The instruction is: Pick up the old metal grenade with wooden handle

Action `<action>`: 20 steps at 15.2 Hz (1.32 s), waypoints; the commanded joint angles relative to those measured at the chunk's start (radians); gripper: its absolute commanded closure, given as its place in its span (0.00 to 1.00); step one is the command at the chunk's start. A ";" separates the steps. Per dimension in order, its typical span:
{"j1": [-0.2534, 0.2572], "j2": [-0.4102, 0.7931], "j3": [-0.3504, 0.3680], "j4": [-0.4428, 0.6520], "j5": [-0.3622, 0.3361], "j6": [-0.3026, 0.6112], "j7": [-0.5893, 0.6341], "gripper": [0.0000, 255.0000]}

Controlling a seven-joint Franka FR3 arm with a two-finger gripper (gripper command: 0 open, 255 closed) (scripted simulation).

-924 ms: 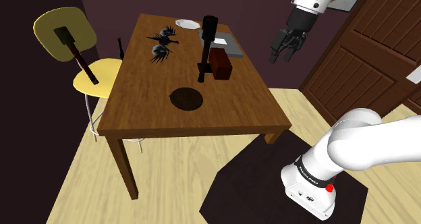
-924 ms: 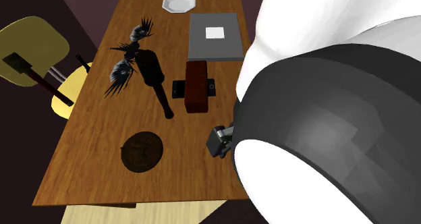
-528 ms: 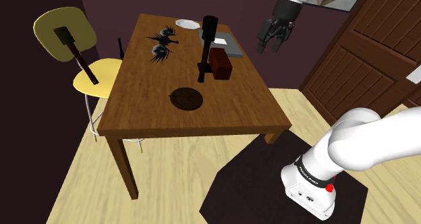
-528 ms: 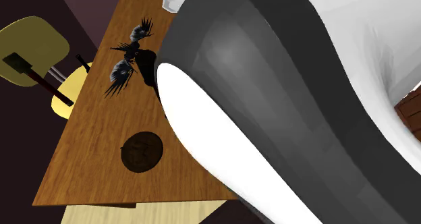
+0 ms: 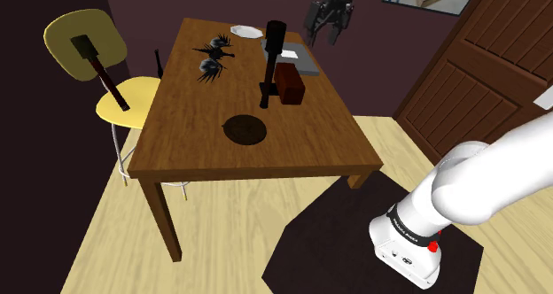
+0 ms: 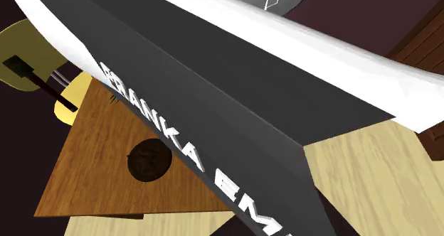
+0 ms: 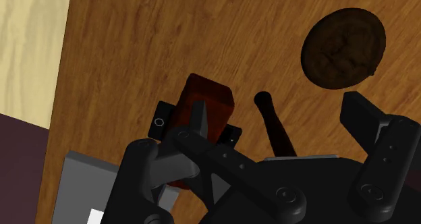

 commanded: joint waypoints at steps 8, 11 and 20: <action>0.029 0.366 0.046 0.478 -0.085 -0.098 0.031 0.00; 0.046 0.498 0.056 0.675 -0.118 -0.160 0.038 0.00; 0.043 0.456 0.054 0.511 -0.115 -0.039 0.044 0.00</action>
